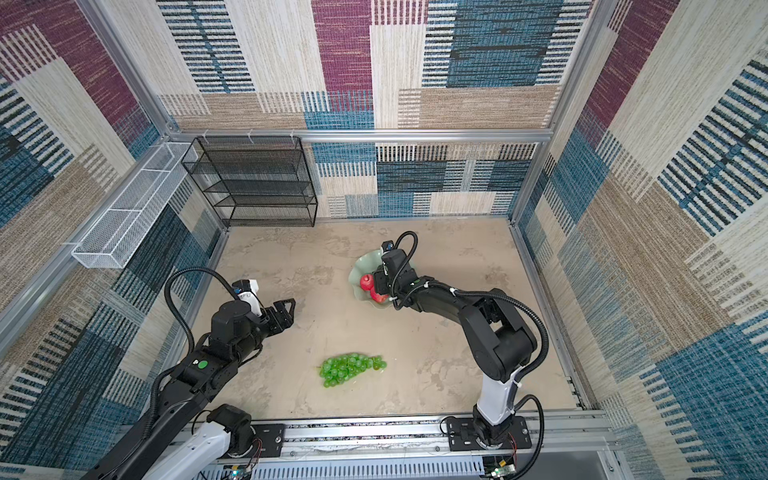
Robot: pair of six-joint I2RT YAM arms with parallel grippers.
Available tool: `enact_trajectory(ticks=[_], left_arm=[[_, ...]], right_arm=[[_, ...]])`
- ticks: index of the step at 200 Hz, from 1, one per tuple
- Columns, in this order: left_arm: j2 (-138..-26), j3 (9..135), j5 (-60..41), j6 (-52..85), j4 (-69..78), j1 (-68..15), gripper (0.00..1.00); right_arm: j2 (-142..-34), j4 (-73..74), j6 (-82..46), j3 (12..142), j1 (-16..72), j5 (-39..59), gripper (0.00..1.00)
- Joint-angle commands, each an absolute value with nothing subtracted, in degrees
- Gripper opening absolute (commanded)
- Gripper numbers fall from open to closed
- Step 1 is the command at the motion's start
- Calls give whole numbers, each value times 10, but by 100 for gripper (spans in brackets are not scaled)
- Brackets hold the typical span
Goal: Place and organize the fake fruits in the fruit bowl
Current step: 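Place the last avocado in the bowl with right gripper while left withdraws, then grasp the green grapes with the right gripper and lay them in the bowl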
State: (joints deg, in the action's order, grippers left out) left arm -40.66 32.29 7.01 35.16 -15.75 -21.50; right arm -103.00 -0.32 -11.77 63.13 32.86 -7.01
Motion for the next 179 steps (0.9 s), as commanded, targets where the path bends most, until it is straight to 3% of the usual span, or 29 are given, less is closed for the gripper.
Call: enact_trajectory(ticks=[1,32,63,83,134,179], left_arm=[[-405,322,81,335,-167,-214,82],[-423,329,77,328,-156,-215,82],[-439,322,83,333,-126,-214,82],[-450,318,88,340,-115,-213,82],[-458,322,77,340,-113,-213,82],[-432,317,88,340,-136,-210,82]], right_arm=[[-1006,18,-121,622,330,-60,81],[-901,24,-118,560,330,-34,89],[-766,123,-58,413,338,204,98],[-719,140,4,352,395,248,99],[-801,132,93,351,543,221,100],[-902,127,120,385,592,196,100]])
